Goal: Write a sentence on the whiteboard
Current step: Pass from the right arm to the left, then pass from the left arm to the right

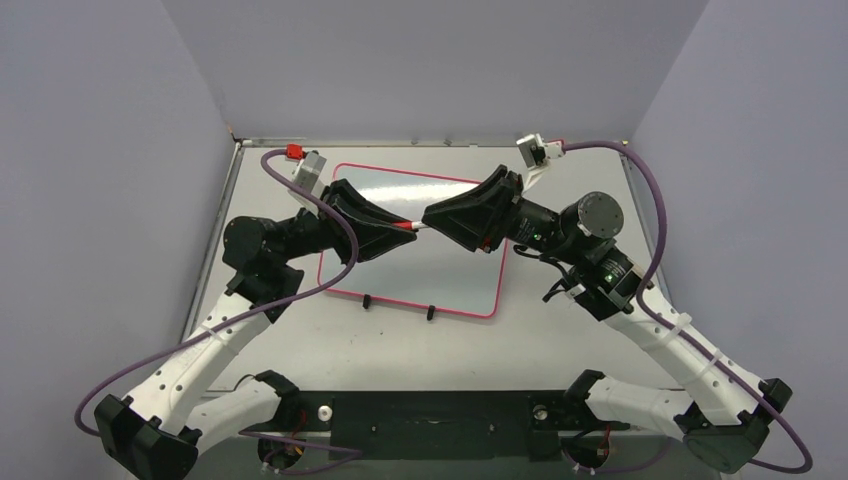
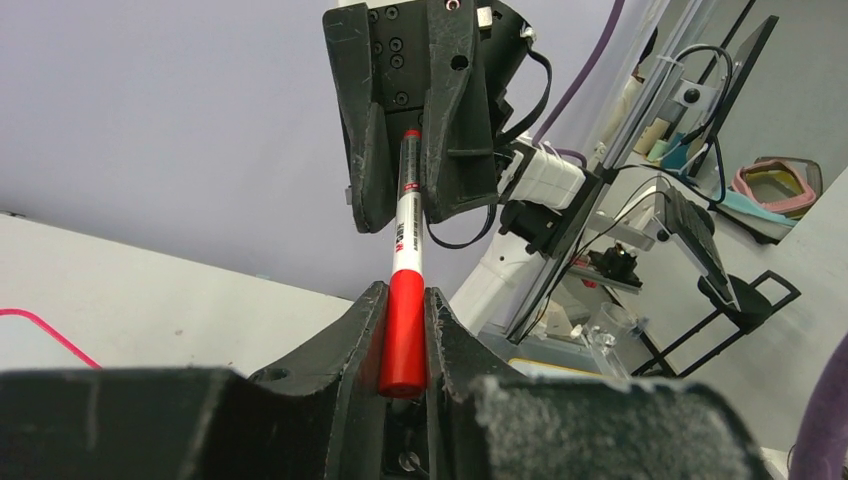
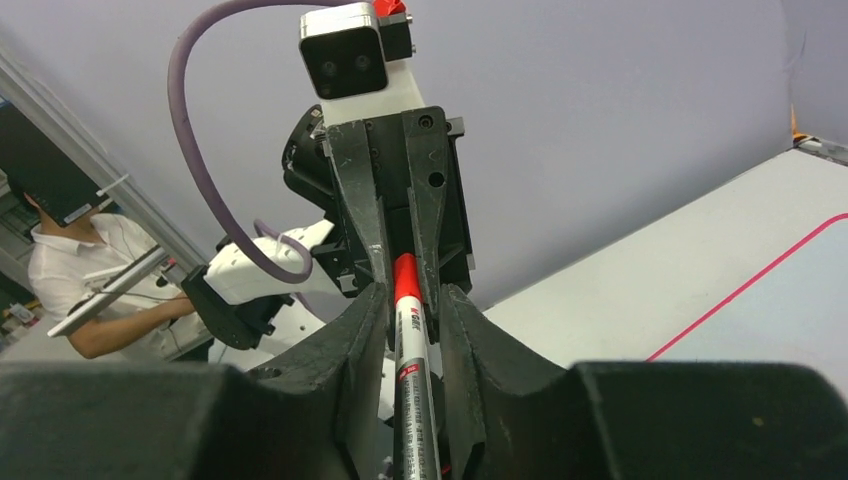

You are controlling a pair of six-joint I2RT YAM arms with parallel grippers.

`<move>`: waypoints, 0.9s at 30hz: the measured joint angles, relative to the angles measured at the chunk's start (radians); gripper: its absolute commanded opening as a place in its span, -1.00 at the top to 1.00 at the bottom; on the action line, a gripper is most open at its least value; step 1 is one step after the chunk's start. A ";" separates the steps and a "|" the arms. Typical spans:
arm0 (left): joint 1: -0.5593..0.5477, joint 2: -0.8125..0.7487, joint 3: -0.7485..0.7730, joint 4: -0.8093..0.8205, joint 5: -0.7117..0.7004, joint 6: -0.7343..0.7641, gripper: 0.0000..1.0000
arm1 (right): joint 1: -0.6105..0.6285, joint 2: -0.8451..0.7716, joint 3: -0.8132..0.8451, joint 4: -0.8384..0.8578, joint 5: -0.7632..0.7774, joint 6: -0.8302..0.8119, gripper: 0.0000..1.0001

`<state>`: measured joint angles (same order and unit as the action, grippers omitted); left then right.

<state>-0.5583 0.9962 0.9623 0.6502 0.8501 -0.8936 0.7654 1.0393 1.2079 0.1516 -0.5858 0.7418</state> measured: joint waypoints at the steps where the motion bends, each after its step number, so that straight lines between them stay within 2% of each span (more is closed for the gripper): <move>1: 0.000 0.000 0.000 -0.002 0.000 0.005 1.00 | 0.000 0.000 0.003 -0.013 -0.002 -0.007 0.16; 3: 0.000 0.000 0.000 -0.003 0.000 0.013 1.00 | 0.000 0.000 0.006 -0.042 -0.005 -0.025 -0.10; 5: 0.000 0.000 0.000 -0.003 0.000 0.017 1.00 | 0.000 0.001 0.006 -0.072 -0.006 -0.039 -0.22; 7: 0.000 0.000 0.000 -0.003 0.000 0.019 1.00 | 0.000 0.002 0.006 -0.095 -0.006 -0.051 -0.23; 10: 0.000 0.000 0.000 -0.003 0.001 0.019 1.00 | 0.000 0.004 0.006 -0.121 -0.006 -0.061 -0.12; 13: -0.001 0.000 0.000 -0.003 0.001 0.019 1.00 | 0.000 0.004 0.006 -0.131 -0.006 -0.072 0.14; 16: 0.000 0.000 0.000 -0.005 0.000 0.023 1.00 | 0.000 0.004 0.008 -0.132 -0.011 -0.073 0.30; 27: 0.002 0.000 0.000 -0.011 -0.004 0.038 1.00 | 0.001 0.006 0.016 -0.134 -0.021 -0.074 0.32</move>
<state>-0.5564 0.9962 0.9619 0.6395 0.8459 -0.8558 0.7666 1.0451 1.2243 0.0177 -0.6071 0.6682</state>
